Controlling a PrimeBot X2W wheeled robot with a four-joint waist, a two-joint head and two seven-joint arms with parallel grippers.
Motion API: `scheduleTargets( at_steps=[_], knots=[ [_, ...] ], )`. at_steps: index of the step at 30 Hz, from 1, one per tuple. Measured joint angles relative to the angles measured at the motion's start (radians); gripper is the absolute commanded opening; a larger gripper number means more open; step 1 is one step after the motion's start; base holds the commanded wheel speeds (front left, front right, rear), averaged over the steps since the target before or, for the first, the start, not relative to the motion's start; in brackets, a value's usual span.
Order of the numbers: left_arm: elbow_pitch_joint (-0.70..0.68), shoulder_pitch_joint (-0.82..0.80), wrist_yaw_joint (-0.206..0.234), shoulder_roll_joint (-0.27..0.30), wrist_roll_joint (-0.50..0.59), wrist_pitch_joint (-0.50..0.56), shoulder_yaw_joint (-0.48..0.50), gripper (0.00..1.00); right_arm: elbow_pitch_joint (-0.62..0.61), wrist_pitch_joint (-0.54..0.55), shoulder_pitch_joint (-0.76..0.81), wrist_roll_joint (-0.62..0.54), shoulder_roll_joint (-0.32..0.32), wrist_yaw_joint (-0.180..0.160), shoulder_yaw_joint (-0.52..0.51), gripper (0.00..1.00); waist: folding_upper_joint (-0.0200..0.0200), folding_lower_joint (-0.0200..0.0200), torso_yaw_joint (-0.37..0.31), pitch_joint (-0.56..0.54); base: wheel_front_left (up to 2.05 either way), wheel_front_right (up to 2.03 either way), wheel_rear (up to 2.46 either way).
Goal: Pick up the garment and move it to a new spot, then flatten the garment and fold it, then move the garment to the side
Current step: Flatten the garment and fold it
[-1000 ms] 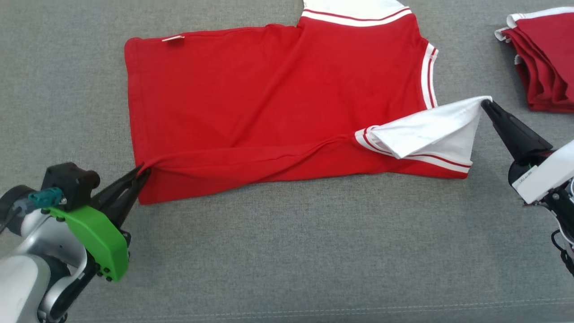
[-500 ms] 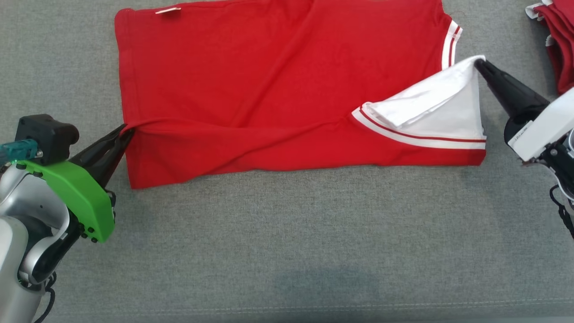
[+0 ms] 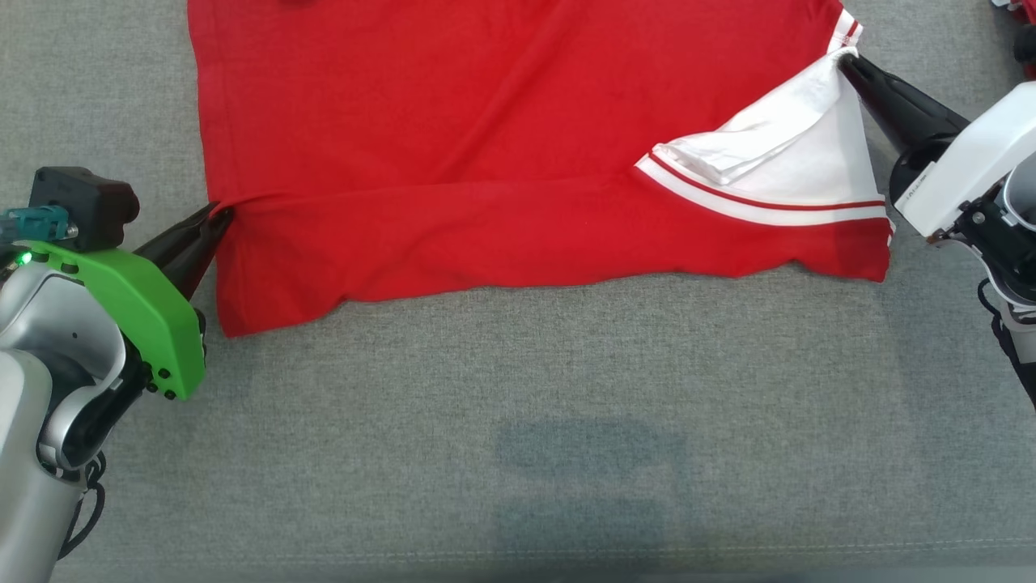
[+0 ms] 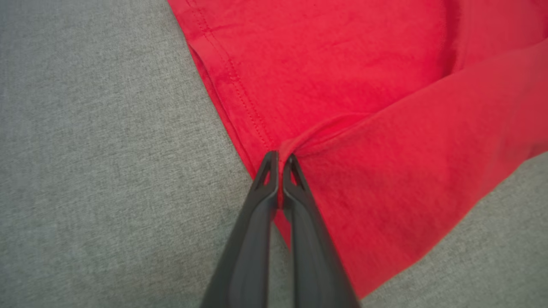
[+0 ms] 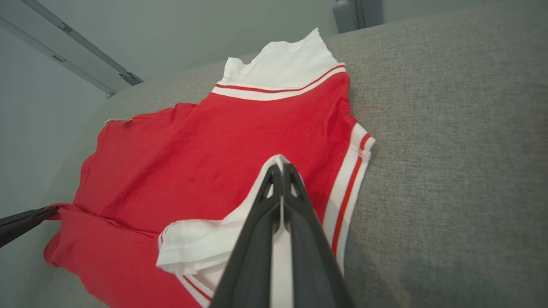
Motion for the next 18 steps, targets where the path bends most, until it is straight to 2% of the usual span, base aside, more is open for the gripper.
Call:
scheduleTargets(
  at_steps=[6,7,8,9,10,11,18],
  knots=[
    [0.031,-0.004,0.000,-0.010,0.002,-0.017,0.000,0.00,0.027,0.000,-0.025,-0.009,0.011,0.005,0.014,0.00,0.0000,0.0000,0.006,0.003,0.00,0.00,0.00],
    [0.031,-0.004,0.000,-0.010,0.002,-0.017,0.000,0.25,0.027,0.000,-0.025,-0.009,0.011,0.005,0.014,0.00,0.0000,0.0000,0.006,0.003,0.00,0.00,0.00],
    [0.036,-0.008,0.000,-0.022,0.004,-0.037,0.003,0.47,0.036,-0.003,-0.027,-0.020,0.011,0.005,0.020,0.08,0.0000,0.0000,0.008,0.004,0.00,0.00,0.00],
    [0.040,-0.013,0.000,-0.028,0.009,-0.046,0.004,0.80,0.040,-0.004,-0.029,-0.028,0.011,0.005,0.020,0.33,0.0000,0.0000,0.009,0.004,0.00,0.00,0.00],
    [0.046,-0.019,0.000,-0.032,0.011,-0.054,0.005,1.00,0.045,-0.004,-0.034,-0.035,0.011,0.005,0.021,0.66,0.0000,0.0000,0.009,0.004,0.00,0.00,0.00],
    [0.050,-0.024,0.000,-0.035,0.010,-0.057,0.007,1.00,0.049,-0.009,-0.039,-0.042,0.011,0.005,0.023,1.00,0.0000,0.0000,0.010,0.003,0.00,0.00,0.00],
    [0.068,-0.027,0.011,-0.076,-0.003,-0.122,0.037,1.00,0.069,-0.098,-0.043,-0.079,0.012,0.012,-0.001,1.00,0.0000,0.0000,0.006,-0.008,0.00,0.00,0.00]
  ],
)
